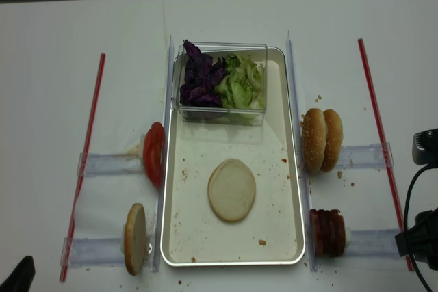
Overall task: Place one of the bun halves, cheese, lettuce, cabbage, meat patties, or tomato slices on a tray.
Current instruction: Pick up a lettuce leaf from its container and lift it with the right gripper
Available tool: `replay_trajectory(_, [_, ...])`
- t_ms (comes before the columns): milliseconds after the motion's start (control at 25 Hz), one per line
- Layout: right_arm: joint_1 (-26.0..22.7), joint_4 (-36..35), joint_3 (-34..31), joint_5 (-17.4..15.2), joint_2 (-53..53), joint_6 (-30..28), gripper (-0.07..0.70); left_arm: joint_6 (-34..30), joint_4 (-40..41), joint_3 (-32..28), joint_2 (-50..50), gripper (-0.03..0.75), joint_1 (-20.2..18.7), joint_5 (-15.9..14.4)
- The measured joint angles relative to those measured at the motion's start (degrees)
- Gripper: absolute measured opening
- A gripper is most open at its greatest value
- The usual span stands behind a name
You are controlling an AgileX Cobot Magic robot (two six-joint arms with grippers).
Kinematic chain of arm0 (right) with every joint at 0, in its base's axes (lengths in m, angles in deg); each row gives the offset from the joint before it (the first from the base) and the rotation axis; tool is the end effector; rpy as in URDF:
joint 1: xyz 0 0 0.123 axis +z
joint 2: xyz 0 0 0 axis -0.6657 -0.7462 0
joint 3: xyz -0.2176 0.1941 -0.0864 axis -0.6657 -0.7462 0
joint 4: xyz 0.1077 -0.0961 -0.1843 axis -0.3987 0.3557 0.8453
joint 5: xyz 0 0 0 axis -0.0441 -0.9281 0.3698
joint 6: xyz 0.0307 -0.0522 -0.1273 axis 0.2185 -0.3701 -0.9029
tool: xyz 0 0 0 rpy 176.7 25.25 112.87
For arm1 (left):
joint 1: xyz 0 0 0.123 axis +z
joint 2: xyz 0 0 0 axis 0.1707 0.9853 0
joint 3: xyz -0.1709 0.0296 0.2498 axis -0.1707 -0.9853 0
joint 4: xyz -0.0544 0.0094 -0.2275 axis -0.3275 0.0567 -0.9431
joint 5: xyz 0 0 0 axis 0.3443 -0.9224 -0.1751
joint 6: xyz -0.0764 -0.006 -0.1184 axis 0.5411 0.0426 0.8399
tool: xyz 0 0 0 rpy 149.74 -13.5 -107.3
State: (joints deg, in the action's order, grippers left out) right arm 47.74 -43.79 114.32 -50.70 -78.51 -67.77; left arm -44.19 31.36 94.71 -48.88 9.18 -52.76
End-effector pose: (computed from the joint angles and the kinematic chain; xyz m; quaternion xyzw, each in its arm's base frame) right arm 0.0975 0.0102 0.1865 -0.0651 0.9963 0.0023 0.0568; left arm -0.0050 -0.0009 0.2293 -0.0064 0.8803 -0.0127 0.4742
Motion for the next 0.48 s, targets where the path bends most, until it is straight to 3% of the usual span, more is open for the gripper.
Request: replay_trajectory(480, [0.0,-1.4,0.1,0.0,0.0,0.0,0.41,0.0,0.0,0.0,0.0,0.474,0.0,0.0])
